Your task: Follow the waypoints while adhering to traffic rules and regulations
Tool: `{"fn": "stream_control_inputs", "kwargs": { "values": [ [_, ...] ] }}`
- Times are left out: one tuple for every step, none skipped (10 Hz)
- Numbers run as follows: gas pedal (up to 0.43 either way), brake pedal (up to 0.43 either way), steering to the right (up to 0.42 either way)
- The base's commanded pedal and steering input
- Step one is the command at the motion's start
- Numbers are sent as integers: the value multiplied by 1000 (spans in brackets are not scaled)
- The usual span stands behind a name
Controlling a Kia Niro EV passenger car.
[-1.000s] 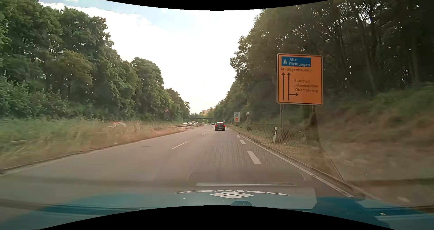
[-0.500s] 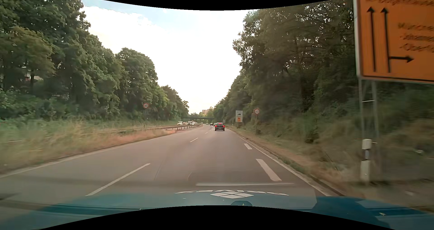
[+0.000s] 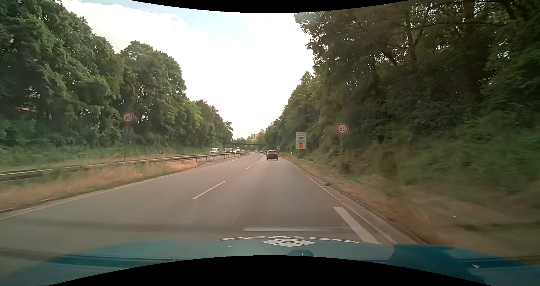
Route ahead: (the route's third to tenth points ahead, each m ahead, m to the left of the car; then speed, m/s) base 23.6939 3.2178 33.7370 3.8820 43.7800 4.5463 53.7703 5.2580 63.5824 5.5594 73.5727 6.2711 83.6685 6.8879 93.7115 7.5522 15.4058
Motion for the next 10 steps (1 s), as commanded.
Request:
{"fn": "stream_control_inputs", "kwargs": {
  "values": [
    [189, 0, -3],
    [189, 0, -4],
    [189, 0, -4],
    [189, 0, -5],
    [189, 0, -4],
    [189, 0, -4],
    [189, 0, -4],
    [189, 0, -5],
    [197, 0, -5],
    [197, 0, -5]
  ]
}}
